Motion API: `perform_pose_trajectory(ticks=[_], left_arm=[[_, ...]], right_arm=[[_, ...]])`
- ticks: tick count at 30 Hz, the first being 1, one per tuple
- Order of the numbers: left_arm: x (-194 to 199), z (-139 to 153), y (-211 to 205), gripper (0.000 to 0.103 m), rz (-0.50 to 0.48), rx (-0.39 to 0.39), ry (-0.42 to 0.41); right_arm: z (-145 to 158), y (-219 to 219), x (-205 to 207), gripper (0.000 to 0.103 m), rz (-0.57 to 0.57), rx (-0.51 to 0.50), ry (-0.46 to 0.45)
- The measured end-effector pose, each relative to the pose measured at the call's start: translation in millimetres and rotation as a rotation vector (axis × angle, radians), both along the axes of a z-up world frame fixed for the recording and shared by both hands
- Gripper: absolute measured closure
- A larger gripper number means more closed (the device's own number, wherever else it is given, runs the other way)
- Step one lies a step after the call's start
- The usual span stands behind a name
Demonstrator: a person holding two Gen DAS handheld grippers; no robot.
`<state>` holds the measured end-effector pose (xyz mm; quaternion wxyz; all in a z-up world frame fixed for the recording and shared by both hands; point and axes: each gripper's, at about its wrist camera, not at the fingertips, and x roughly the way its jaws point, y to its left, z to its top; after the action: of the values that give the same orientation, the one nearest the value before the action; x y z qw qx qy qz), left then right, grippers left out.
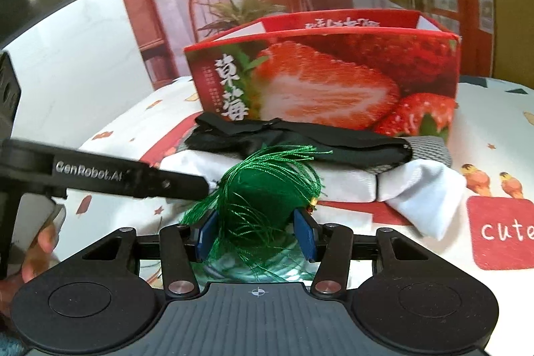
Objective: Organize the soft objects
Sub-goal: 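Grasp the green tinsel ball with the right gripper while the left tool closes on it, then lift the green tinsel ball with both grippers over the red box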
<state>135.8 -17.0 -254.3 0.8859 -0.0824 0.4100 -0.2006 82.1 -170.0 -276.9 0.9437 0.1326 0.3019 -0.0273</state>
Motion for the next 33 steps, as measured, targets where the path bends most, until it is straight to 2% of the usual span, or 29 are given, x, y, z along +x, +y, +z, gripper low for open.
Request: perform_pose_trajectory(ticks=[8, 11, 16, 23, 27, 33], left_arm=[[-0.1, 9.6, -10.5, 0.045, -0.053, -0.042, -0.022], [1.6, 9.5, -17.9, 0.046, -0.074, -0.051, -0.015], [11.3, 6.7, -28.1, 0.046, -0.099, -0.09, 0.015], [17.5, 0.4, -41.6, 0.046, -0.153, -0.111, 0.03], [17.2, -2.6, -50.6, 0.048, -0.187, -0.127, 0.038], [15.8, 2.1, -48.5, 0.048, -0.191, -0.157, 0.03]], right_arm=[[2.7, -2.8, -4.0, 0.056, -0.026, -0.031, -0.001], [0.6, -5.4, -3.3, 0.05, -0.038, -0.027, 0.002], [-3.4, -5.5, 0.6, 0.048, -0.037, -0.038, 0.003], [-7.0, -6.8, 6.7, 0.047, -0.031, -0.017, -0.002], [-7.6, -9.8, 7.5, 0.053, -0.037, 0.002, 0.003], [-2.3, -8.9, 3.5, 0.055, -0.043, -0.006, -0.015]])
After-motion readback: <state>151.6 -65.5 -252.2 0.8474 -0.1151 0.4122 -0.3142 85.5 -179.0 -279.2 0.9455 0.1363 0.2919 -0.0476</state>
